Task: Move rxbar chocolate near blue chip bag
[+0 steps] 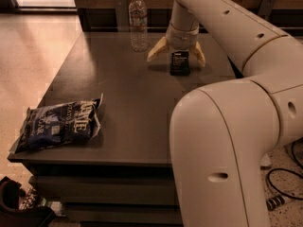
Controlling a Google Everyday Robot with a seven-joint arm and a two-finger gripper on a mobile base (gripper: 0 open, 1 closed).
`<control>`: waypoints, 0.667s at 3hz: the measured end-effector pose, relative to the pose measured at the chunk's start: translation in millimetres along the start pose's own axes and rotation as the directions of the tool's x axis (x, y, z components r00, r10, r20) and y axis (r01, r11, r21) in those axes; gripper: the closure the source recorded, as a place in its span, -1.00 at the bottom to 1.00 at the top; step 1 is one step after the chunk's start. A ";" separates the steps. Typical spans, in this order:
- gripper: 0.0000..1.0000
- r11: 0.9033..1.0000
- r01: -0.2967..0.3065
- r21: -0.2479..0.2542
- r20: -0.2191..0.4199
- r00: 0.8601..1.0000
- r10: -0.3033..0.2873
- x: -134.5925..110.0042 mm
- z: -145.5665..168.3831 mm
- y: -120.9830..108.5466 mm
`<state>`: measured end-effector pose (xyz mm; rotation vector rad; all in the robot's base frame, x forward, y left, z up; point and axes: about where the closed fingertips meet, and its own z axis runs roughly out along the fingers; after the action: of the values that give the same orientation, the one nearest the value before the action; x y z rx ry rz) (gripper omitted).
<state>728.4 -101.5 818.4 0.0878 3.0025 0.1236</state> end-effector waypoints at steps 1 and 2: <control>-0.77 1.000 -0.006 0.011 -0.021 1.000 0.007 1.0 11.6 -1.4; -0.31 1.000 -0.006 0.011 -0.021 1.000 0.007 -0.3 15.4 -0.9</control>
Offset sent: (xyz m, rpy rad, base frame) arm 0.0005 -0.0003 -0.0112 -0.0076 0.0212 -0.0056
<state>730.7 -101.2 803.1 0.0981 3.0240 0.1093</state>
